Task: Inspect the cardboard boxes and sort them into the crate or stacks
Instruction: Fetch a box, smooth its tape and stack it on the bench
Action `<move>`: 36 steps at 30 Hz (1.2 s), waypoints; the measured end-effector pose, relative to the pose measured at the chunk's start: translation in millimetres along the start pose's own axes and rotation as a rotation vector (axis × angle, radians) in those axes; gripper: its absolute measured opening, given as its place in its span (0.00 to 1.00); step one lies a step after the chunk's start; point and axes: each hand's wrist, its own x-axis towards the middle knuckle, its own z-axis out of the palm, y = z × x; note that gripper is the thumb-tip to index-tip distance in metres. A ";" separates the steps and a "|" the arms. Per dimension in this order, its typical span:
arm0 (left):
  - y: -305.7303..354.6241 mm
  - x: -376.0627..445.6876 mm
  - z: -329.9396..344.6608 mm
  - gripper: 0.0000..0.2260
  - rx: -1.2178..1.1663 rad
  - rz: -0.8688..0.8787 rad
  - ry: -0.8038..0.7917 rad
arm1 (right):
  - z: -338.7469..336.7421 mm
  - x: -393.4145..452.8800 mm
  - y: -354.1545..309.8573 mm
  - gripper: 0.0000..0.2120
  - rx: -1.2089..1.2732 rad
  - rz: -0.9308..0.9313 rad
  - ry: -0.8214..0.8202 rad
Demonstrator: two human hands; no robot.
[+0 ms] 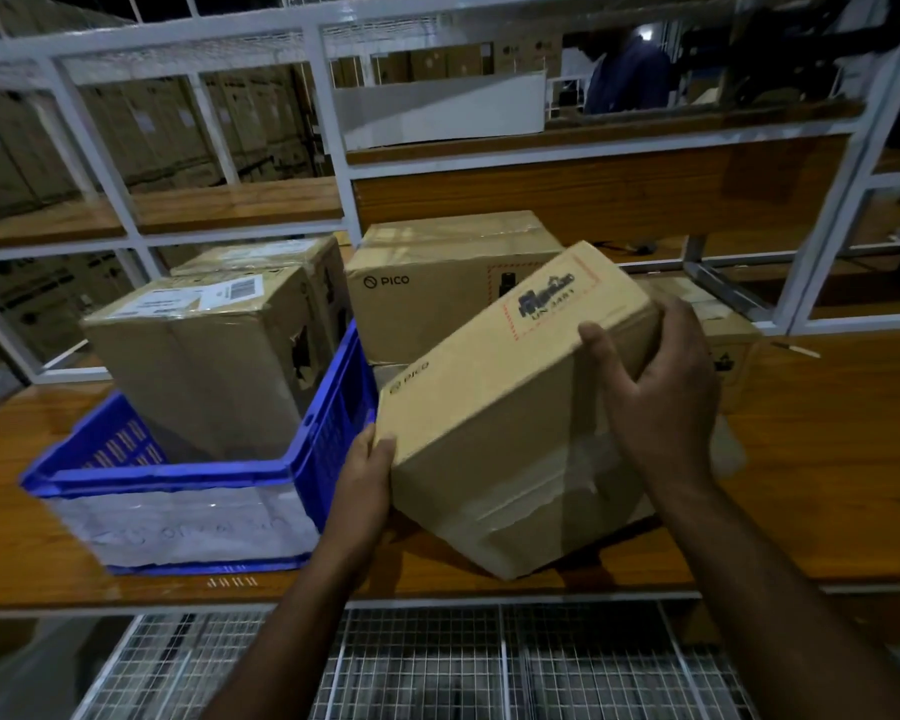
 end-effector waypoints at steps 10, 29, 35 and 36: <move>-31.1 11.9 -1.2 0.23 0.204 -0.047 -0.030 | 29.7 -1.0 -59.1 0.29 -0.251 -0.426 -0.315; 56.5 -1.9 9.2 0.31 0.601 0.950 0.167 | 38.1 -8.2 -29.1 0.22 -0.378 -0.400 -0.395; 62.6 12.0 18.4 0.19 0.798 0.949 0.165 | 43.2 -10.8 -21.5 0.22 -0.366 -0.397 -0.377; 61.8 12.2 18.5 0.19 0.793 0.953 0.172 | 43.3 -11.1 -21.8 0.21 -0.358 -0.396 -0.368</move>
